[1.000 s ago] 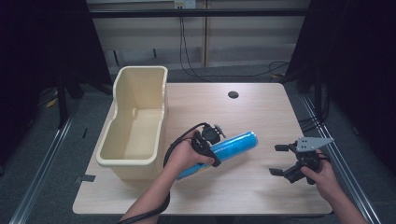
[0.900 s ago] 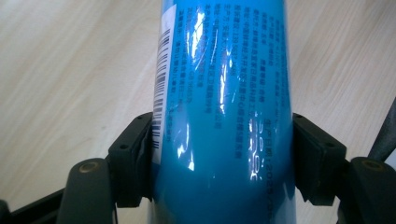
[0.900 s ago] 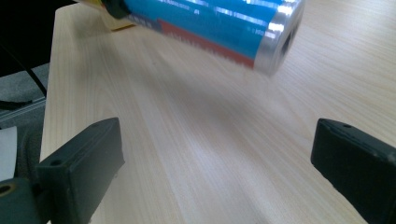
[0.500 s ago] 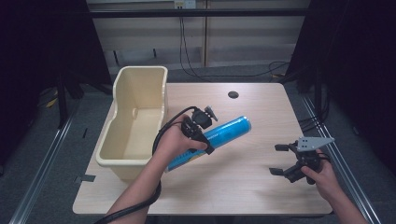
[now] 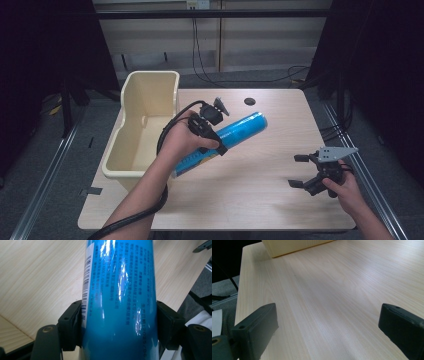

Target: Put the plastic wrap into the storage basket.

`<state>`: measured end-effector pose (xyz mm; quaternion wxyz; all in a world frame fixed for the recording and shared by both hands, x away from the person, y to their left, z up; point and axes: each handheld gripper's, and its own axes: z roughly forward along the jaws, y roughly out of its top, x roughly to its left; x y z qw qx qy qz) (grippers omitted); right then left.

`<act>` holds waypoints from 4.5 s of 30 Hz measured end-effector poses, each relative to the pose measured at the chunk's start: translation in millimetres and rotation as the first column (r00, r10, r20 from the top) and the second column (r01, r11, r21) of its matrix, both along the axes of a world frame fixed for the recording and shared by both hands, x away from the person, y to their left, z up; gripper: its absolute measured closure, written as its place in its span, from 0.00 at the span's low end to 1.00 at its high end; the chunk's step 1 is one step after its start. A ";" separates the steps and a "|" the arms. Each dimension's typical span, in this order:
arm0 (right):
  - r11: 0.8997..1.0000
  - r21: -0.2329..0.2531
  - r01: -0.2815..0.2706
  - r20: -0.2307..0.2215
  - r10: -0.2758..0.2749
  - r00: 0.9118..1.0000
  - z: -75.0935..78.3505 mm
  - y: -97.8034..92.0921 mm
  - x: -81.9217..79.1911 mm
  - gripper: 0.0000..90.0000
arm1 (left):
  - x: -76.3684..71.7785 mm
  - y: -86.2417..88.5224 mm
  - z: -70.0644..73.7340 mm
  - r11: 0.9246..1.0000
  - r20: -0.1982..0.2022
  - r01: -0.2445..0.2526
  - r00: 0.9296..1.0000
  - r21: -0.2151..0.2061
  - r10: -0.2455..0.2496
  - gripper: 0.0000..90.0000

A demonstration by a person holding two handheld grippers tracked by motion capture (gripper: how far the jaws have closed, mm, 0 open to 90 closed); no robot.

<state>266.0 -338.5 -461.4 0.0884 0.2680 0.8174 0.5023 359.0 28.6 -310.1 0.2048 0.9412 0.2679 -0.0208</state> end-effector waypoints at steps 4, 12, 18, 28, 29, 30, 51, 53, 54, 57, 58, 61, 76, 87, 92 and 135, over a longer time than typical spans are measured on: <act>1.000 0.000 -0.001 0.001 0.001 1.000 0.1 0.7 0.3 0.02 | 1.0 5.8 10.5 1.000 -0.003 -0.019 1.000 0.004 0.019 0.36; 1.000 0.001 0.000 0.002 0.000 1.000 -0.1 1.3 0.2 0.02 | 2.1 25.4 27.1 0.998 0.000 -0.064 0.998 0.007 0.064 0.36; 1.000 0.006 -0.003 0.001 0.003 1.000 0.3 1.6 0.6 0.02 | 3.5 42.2 34.0 0.993 -0.009 -0.121 0.993 -0.001 0.121 0.36; 1.000 -0.006 -0.004 -0.001 0.004 1.000 -1.6 4.0 1.3 0.02 | 4.7 71.5 45.4 0.979 -0.006 -0.203 0.979 0.003 0.203 0.36; 1.000 -0.006 -0.004 -0.001 0.004 1.000 -1.6 4.1 1.4 0.02 | 4.9 77.7 47.6 0.975 -0.014 -0.220 0.975 0.002 0.220 0.36; 1.000 -0.006 -0.004 -0.001 0.004 1.000 -1.6 4.1 1.4 0.02 | 4.9 77.7 47.6 0.975 -0.014 -0.220 0.975 0.002 0.220 0.36; 0.998 -0.020 -0.056 -0.003 0.056 0.998 -2.0 21.5 12.0 0.02 | -5.8 137.5 64.9 0.913 0.000 -0.407 0.913 0.019 0.407 0.36; 0.998 -0.017 -0.055 -0.003 0.055 0.999 -1.3 22.4 12.2 0.03 | -6.8 143.1 65.6 0.905 0.000 -0.425 0.905 0.023 0.425 0.36; 0.998 -0.017 -0.055 -0.003 0.055 0.999 -1.3 22.4 12.2 0.03 | -6.8 143.1 65.6 0.905 0.000 -0.425 0.905 0.023 0.425 0.36; 0.998 -0.020 -0.058 -0.003 0.058 0.998 -2.2 23.5 13.4 0.03 | -7.4 153.4 65.6 0.896 0.003 -0.442 0.897 0.029 0.442 0.36; 0.998 -0.020 -0.058 -0.003 0.058 0.998 -2.2 23.5 13.4 0.03 | -7.4 153.4 65.6 0.896 0.003 -0.442 0.897 0.029 0.442 0.36; 0.998 -0.019 -0.061 0.000 0.061 0.998 -2.4 25.1 13.1 0.03 | -8.1 161.0 64.5 0.879 -0.002 -0.475 0.880 0.030 0.476 0.36; 0.997 -0.019 -0.075 0.000 0.075 0.997 -2.1 29.7 14.8 0.02 | -11.2 182.7 65.1 0.834 0.017 -0.550 0.835 0.035 0.550 0.36; 0.996 -0.009 -0.092 0.005 0.092 0.996 -0.8 36.5 18.8 0.03 | -9.3 189.4 51.3 0.786 0.001 -0.613 0.789 0.081 0.615 0.36; 0.996 -0.011 -0.093 0.005 0.093 0.996 -0.5 37.6 18.3 0.03 | -8.4 188.7 45.4 0.775 -0.010 -0.626 0.778 0.085 0.629 0.36; 0.995 -0.017 -0.099 0.007 0.099 0.995 -0.9 38.9 14.6 0.03 | 7.2 183.1 3.6 0.713 -0.058 -0.669 0.719 0.207 0.692 0.36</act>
